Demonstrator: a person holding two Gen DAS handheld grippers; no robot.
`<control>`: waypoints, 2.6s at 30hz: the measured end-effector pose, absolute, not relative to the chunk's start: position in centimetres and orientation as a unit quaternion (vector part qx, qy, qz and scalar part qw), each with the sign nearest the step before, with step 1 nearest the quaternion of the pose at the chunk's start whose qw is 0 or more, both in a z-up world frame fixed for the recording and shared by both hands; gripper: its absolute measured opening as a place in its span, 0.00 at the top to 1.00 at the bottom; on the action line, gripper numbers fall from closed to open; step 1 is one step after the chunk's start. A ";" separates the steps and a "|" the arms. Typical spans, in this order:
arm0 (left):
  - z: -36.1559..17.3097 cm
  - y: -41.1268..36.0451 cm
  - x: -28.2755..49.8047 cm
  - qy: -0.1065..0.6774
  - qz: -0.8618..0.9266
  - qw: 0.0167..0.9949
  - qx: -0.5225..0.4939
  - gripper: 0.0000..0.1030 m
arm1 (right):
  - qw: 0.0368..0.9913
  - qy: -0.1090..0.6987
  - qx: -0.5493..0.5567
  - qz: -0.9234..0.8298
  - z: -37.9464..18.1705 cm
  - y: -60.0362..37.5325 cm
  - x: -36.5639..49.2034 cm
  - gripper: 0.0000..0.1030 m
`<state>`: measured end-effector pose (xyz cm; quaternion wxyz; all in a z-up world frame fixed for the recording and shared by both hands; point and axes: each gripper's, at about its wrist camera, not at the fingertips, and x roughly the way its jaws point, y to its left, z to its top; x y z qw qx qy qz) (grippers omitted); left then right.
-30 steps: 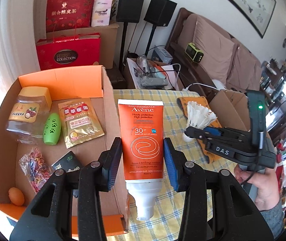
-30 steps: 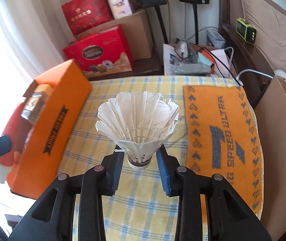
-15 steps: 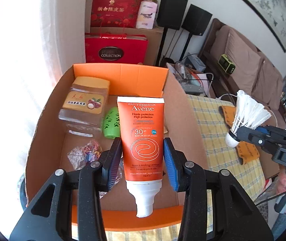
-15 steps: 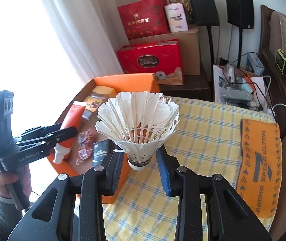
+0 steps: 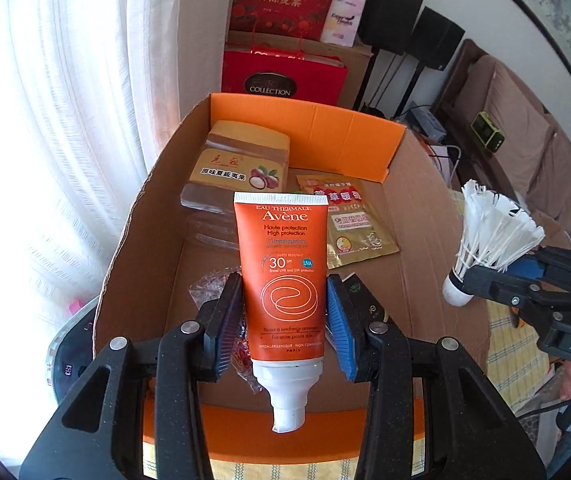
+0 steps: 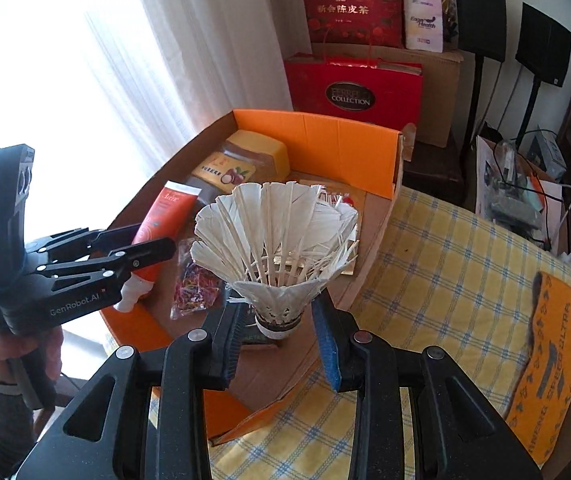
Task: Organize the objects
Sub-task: 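Carry the sunscreen tube and shuttlecock over the box with both tools, then lower the tube and shuttlecock into the box and open both tools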
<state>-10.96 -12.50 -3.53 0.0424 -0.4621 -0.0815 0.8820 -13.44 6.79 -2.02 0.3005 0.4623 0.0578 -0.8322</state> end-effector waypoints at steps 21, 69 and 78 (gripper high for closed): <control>-5.7 -13.3 -13.4 -0.052 0.869 0.026 -0.491 0.63 | 0.275 0.144 0.513 -0.801 -5.7 3.3 -15.0 0.68; 0.4 -10.4 -11.9 -0.049 0.886 0.070 -0.455 0.15 | 0.252 0.062 0.442 -0.859 0.2 9.4 -11.1 0.33; 0.0 -8.9 -9.7 -0.041 0.888 0.071 -0.452 0.05 | 0.229 0.040 0.438 -0.868 -0.2 11.2 -10.7 0.17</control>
